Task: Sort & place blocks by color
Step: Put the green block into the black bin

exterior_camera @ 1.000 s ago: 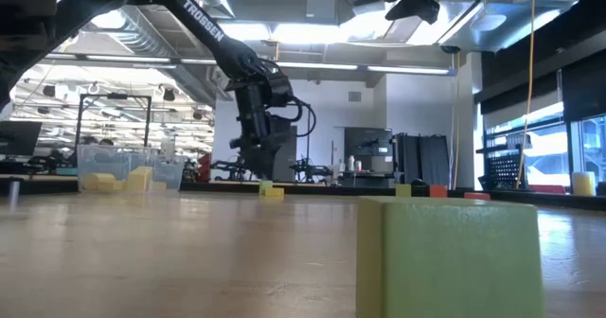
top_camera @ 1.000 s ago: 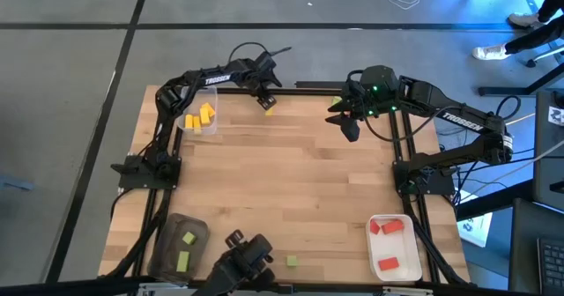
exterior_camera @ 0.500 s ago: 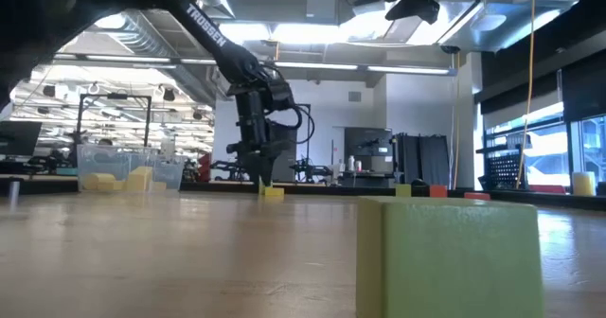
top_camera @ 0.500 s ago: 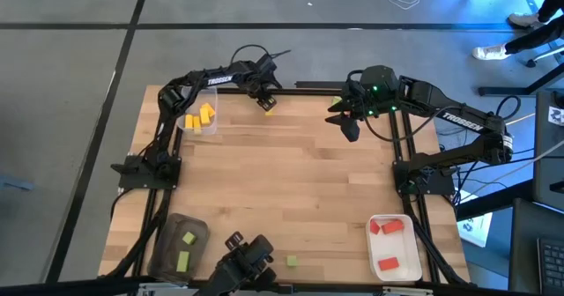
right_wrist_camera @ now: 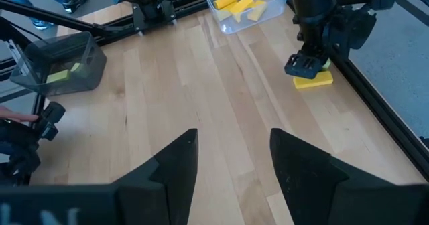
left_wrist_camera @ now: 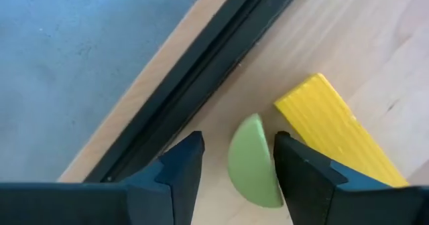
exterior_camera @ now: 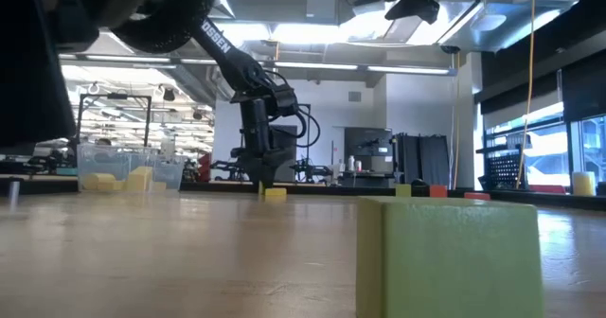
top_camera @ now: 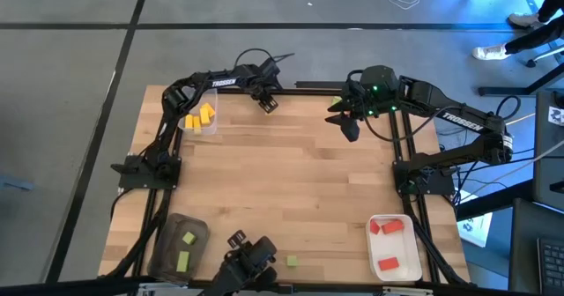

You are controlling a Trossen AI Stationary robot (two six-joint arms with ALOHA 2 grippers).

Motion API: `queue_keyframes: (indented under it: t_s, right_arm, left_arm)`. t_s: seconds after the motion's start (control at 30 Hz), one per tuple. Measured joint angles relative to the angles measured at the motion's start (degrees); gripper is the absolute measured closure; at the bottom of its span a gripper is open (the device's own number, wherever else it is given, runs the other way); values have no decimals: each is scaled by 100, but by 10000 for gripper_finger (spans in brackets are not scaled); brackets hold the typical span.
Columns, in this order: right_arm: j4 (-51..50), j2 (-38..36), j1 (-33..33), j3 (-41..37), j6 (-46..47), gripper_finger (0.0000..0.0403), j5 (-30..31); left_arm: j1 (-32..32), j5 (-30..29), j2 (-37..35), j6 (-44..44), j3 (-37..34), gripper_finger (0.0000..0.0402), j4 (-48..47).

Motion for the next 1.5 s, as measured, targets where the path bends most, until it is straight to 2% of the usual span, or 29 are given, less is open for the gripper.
queue_keyframes:
  t_s: [0.1, 0.27, 0.5, 0.77, 0.9, 1.1, 1.23, 1.5]
  right_arm:
    - [-3, 0, -2, 0, 2, 218, 0]
    - [-4, 0, 0, 0, 2, 218, 0]
    - [-10, 0, -1, 0, -20, 218, -5]
    - [-43, 0, 0, 0, -26, 218, -9]
    - [-45, 0, -1, 0, -30, 218, -9]
    - [-91, 0, 1, 0, -68, 218, -9]
    - [-87, 0, 1, 0, -215, 218, -7]
    - [-87, 0, 1, 0, -456, 218, -6]
  left_arm:
    - [0, -97, 0, 0, 0, 261, -4]
    - [0, -100, 0, 26, 4, 342, -45]
    - [-67, -78, -146, 298, 1, 342, -462]
    - [-195, -53, -870, 370, 0, 342, -1138]
    - [-377, 536, -1339, 647, 7, 342, -1909]
    - [-1029, 1136, -2159, 941, 2, 342, -3401]
    - [-1675, 1233, -2711, 909, 2, 342, -4368]
    - [-3382, 1459, -3477, -992, 2, 342, -5508]
